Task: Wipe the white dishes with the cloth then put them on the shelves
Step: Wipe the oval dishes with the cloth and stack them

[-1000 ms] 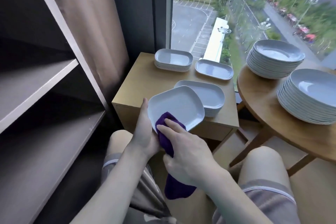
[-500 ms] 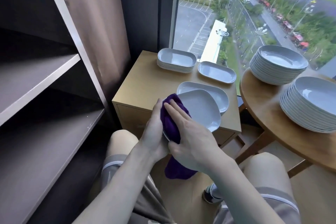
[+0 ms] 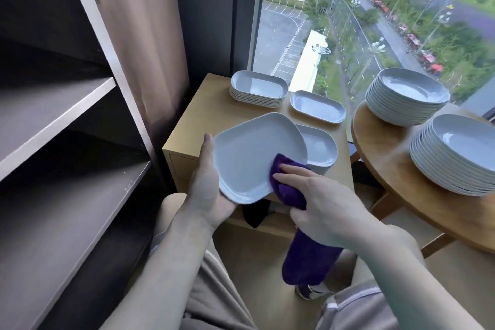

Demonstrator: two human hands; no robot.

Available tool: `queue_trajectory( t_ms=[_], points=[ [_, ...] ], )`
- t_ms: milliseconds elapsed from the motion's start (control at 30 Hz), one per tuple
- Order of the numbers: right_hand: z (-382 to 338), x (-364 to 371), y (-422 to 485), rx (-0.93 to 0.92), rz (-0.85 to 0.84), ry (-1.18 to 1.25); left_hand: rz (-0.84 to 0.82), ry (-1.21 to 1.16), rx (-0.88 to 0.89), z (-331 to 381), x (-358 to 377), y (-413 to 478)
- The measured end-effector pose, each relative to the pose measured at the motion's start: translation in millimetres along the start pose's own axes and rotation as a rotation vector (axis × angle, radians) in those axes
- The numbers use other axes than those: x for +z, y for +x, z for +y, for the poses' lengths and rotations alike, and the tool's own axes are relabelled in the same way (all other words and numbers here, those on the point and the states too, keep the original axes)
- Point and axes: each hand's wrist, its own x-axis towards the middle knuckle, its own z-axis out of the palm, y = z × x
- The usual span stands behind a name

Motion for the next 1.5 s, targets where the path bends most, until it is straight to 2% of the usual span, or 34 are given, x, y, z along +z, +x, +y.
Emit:
queue_trajectory(
  t_ms=[167,300,433,567,667,867,1167,1333,1500],
  points=[
    [29,-14,24,0.131,0.034,0.027,-0.033,0.006,-0.014,-4,5,-1],
    [15,-22,39,0.172,0.104,0.035,-0.078,0.039,-0.026,-14,11,-4],
    [-19,-19,40,0.084,0.157,0.043,-0.045,0.083,-0.034,-20,16,-5],
    [-57,6,24,-0.094,0.054,0.025,0.048,0.058,-0.044,-21,14,-3],
    [-63,21,11,-0.133,0.011,0.055,0.106,0.066,-0.072,-24,11,-3],
    [-34,21,-4,-0.068,-0.042,0.127,0.097,0.012,-0.035,-21,13,4],
    [14,3,20,0.249,-0.051,0.203,-0.049,0.032,-0.032,-28,17,-1],
    [13,-11,35,0.259,-0.002,0.131,-0.064,0.054,-0.013,-27,18,-3],
    [-10,-16,38,0.134,0.017,0.027,-0.06,0.125,-0.055,-32,20,-5]
  ],
)
